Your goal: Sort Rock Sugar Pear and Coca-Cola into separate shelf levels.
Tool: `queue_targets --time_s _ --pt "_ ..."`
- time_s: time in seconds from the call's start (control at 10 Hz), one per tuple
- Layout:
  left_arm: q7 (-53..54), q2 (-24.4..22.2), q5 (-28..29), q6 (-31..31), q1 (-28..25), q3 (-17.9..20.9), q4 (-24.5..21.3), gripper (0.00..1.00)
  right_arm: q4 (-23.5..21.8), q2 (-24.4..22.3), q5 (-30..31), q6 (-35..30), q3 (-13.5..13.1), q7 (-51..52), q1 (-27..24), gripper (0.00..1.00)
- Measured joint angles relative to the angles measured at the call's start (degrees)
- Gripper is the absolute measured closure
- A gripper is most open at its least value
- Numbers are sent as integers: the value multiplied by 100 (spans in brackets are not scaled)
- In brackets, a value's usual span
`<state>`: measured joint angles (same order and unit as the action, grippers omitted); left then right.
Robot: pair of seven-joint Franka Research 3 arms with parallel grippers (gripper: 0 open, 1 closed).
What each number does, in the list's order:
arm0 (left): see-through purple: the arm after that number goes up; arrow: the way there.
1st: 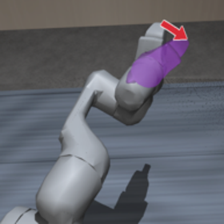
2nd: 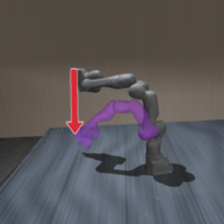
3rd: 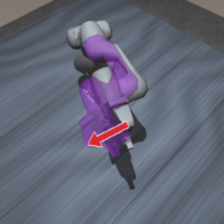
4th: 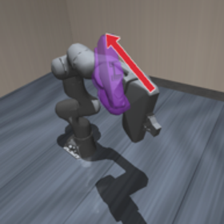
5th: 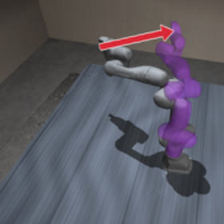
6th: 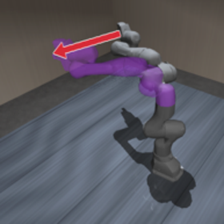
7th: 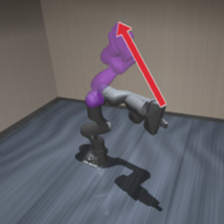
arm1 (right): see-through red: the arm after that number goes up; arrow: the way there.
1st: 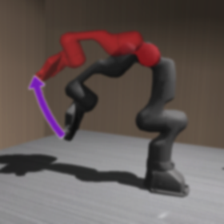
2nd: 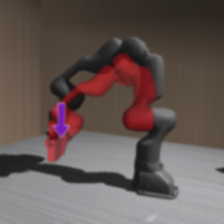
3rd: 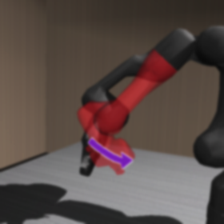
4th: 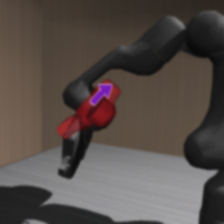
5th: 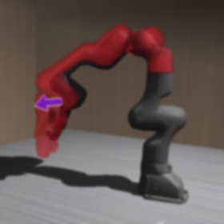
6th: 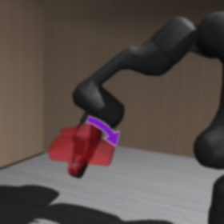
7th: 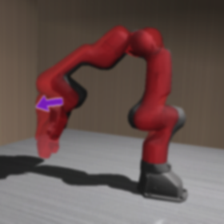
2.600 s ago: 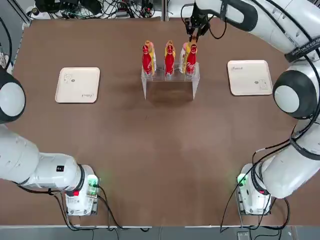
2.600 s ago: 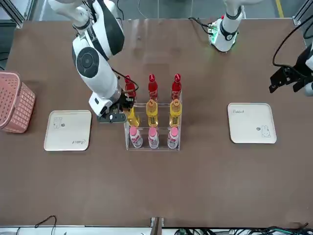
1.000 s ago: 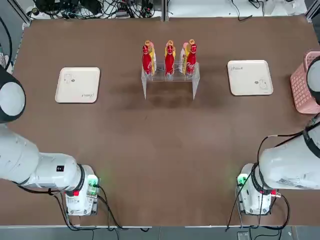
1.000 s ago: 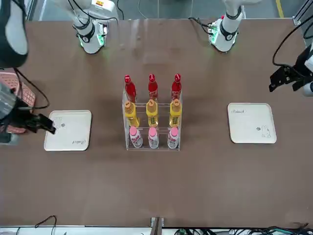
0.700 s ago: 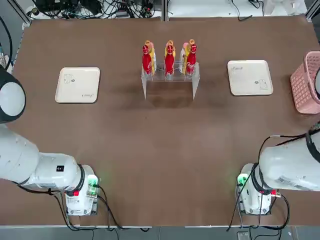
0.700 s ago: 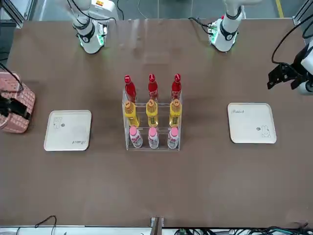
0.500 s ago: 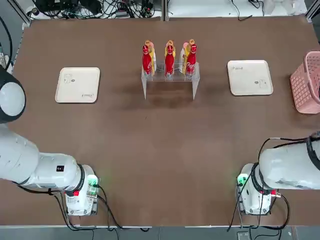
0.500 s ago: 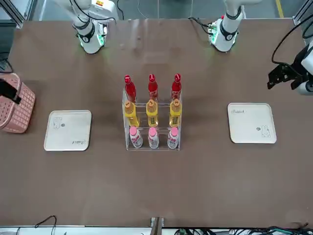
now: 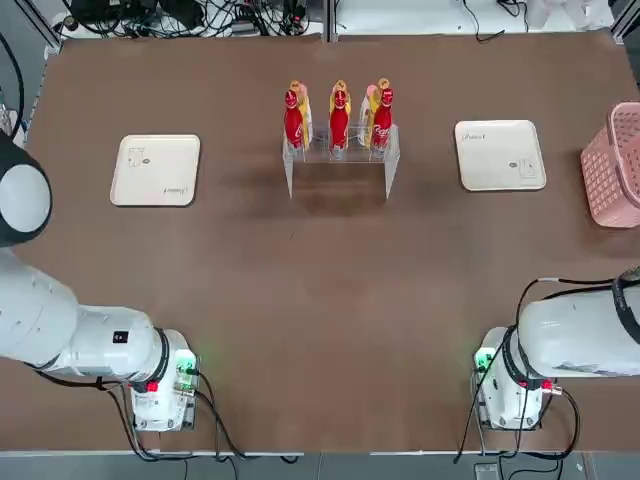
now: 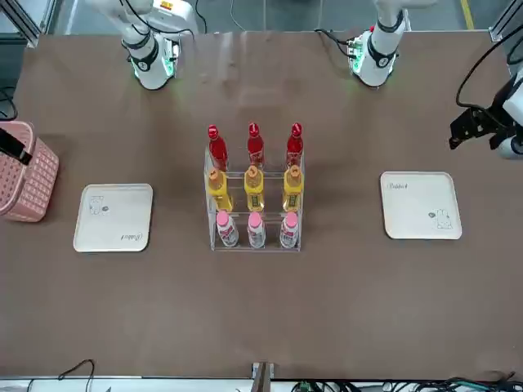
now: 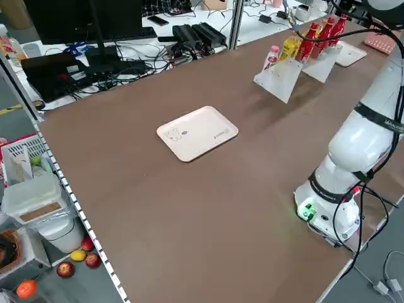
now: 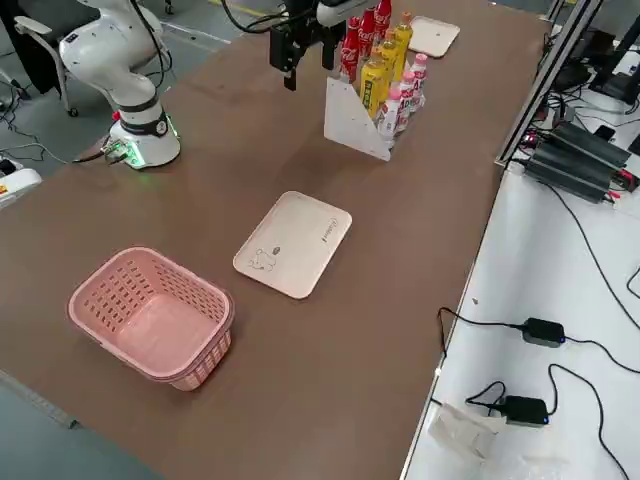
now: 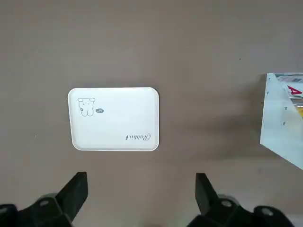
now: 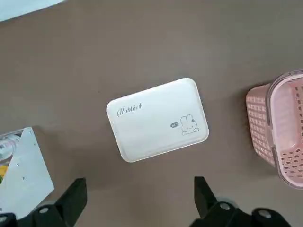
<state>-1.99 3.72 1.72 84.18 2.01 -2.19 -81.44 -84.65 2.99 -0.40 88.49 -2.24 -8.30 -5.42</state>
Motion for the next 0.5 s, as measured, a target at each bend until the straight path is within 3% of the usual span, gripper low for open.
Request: queue_targets --time_s 0.3,0.5 --pt "0 0 0 15 -4 2 0 0 -18 -2 -1 -6 357 -170 20 0" --pt "0 1 0 16 -3 2 0 0 -18 -8 -1 -33 410 -191 20 0"
